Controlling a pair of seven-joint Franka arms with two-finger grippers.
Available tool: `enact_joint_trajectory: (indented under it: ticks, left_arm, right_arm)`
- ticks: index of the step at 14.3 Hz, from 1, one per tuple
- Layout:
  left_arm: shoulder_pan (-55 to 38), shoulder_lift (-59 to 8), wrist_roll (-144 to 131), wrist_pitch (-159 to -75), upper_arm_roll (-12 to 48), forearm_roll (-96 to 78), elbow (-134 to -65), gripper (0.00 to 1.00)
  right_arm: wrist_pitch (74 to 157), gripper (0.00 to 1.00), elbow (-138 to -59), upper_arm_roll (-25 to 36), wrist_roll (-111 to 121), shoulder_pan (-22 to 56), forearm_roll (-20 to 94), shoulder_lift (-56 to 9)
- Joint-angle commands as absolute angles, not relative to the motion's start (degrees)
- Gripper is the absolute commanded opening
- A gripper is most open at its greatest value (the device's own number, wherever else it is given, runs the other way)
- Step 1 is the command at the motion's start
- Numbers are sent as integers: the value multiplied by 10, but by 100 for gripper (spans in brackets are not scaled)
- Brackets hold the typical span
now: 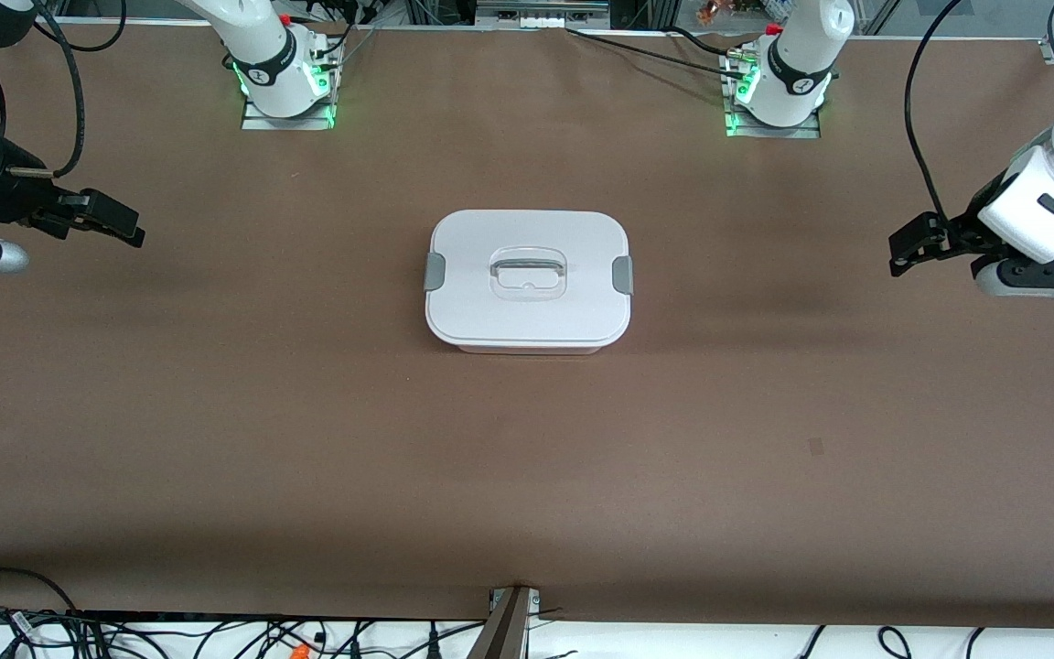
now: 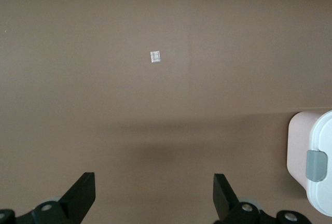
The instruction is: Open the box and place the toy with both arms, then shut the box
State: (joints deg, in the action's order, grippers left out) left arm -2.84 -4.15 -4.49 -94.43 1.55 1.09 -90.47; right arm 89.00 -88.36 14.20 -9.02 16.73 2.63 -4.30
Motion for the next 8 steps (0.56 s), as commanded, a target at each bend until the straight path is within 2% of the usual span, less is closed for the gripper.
enact_joint_trajectory:
  ticks: [1, 8]
  left_arm:
    - [-36, -18, -46, -931, 4, 7, -930, 100]
    - [-19, -18, -44, -917, 7, 4, -929, 100]
  right_arm:
    - [885, 100, -877, 141, -98, 168, 36, -41]
    - [883, 100, -877, 141, -98, 168, 36, -41]
